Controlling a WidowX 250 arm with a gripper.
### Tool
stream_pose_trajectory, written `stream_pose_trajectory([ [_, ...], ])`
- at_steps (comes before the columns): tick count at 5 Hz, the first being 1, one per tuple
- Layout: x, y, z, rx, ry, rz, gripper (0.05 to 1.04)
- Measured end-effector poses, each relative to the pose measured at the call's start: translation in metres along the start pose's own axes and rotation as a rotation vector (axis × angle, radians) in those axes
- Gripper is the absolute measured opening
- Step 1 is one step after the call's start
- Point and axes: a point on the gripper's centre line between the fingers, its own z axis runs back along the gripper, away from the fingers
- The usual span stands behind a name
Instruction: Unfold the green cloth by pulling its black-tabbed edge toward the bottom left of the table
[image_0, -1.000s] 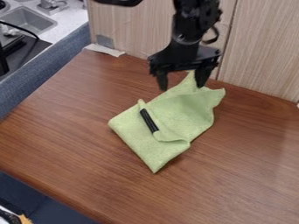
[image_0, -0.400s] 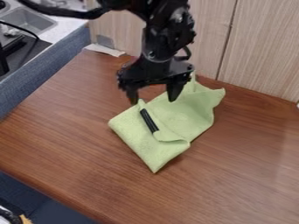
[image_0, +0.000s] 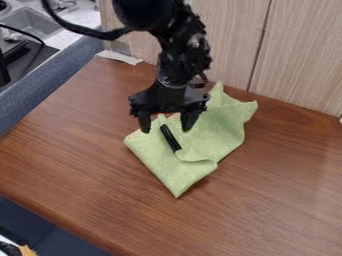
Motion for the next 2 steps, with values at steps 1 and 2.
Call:
stream_pose_trajectory([
  [1,-0.0027,-0.0005,-0.0142,0.007,0.029,-0.021,0.964],
  [2,-0.0024,-0.0008,-0.0198,0.014,0.038,-0.021,0.694],
])
